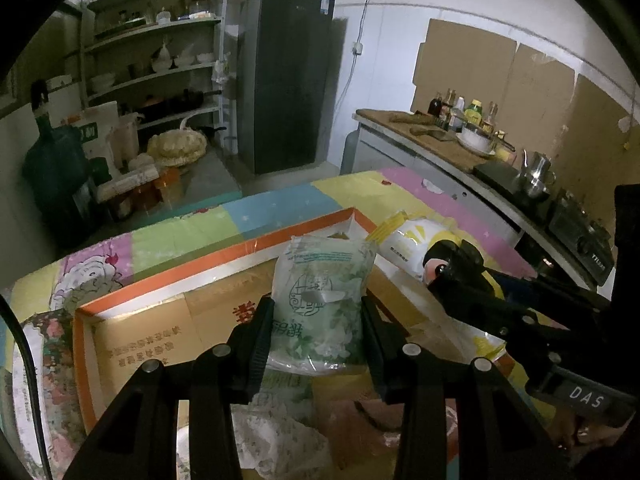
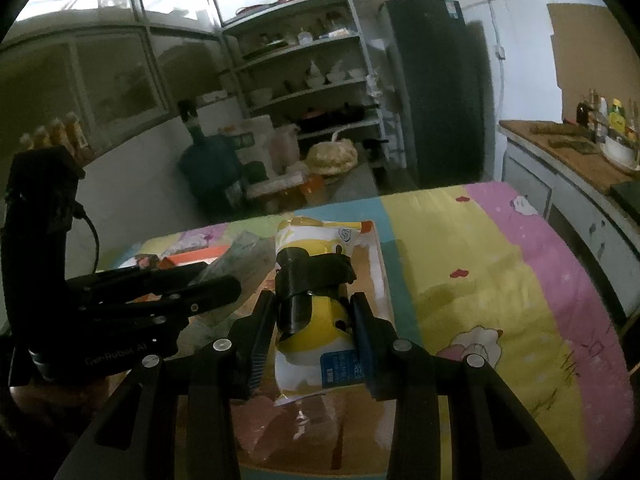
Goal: Organize soft objects
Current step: 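Lower and release the clear bag with the left tool while the right tool releases the package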
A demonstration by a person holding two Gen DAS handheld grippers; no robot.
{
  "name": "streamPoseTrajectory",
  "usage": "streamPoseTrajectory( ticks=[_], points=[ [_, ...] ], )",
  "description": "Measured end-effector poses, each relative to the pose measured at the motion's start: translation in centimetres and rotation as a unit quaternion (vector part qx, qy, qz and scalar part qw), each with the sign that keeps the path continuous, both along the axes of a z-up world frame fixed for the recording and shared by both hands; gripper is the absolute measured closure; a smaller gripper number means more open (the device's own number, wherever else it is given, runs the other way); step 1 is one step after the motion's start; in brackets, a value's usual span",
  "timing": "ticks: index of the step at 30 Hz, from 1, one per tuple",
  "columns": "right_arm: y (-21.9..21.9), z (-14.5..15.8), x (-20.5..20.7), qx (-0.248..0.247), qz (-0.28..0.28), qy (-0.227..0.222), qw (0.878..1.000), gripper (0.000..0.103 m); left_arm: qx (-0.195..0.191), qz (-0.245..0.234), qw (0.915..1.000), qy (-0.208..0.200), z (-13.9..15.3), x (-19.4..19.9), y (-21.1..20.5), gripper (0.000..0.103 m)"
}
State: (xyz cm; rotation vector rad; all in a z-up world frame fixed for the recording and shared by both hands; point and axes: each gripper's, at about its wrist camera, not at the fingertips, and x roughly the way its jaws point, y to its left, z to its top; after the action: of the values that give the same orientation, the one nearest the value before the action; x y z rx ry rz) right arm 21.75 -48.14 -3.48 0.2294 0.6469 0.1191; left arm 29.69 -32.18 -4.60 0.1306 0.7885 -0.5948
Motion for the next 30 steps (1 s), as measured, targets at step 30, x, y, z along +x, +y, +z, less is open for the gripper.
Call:
streamPoseTrajectory(
  ticks=[30],
  points=[
    [-0.2, -2.8, 2.8, -0.005, 0.002, 0.043, 0.999, 0.059, 0.014, 0.014, 0.9994, 0.028, -2.1, 1.2, -0.8, 0.036]
  ],
)
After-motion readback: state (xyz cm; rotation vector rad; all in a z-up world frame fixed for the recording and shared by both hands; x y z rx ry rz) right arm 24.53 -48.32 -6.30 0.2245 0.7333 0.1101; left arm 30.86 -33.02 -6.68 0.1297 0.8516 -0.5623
